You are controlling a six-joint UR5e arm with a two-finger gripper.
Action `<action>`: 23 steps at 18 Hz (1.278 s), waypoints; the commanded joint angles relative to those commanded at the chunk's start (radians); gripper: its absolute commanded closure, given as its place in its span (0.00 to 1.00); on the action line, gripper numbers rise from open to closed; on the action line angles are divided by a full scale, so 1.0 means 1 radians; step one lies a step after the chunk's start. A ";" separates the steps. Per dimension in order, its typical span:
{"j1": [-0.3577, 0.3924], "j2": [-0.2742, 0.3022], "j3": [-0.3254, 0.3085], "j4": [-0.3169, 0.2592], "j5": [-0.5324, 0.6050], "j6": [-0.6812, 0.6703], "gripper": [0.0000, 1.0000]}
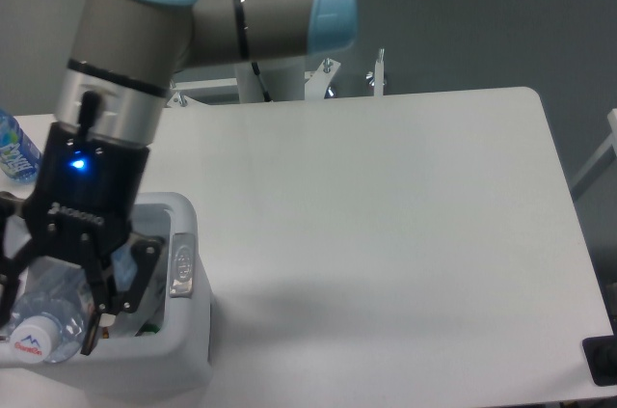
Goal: Place the trash in the trash can
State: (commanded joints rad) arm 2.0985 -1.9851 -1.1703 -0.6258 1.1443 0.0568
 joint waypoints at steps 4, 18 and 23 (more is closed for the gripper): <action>0.076 0.051 -0.067 -0.002 0.009 0.008 0.00; 0.365 0.143 -0.084 -0.271 0.462 0.440 0.00; 0.420 0.193 -0.115 -0.469 0.529 0.767 0.00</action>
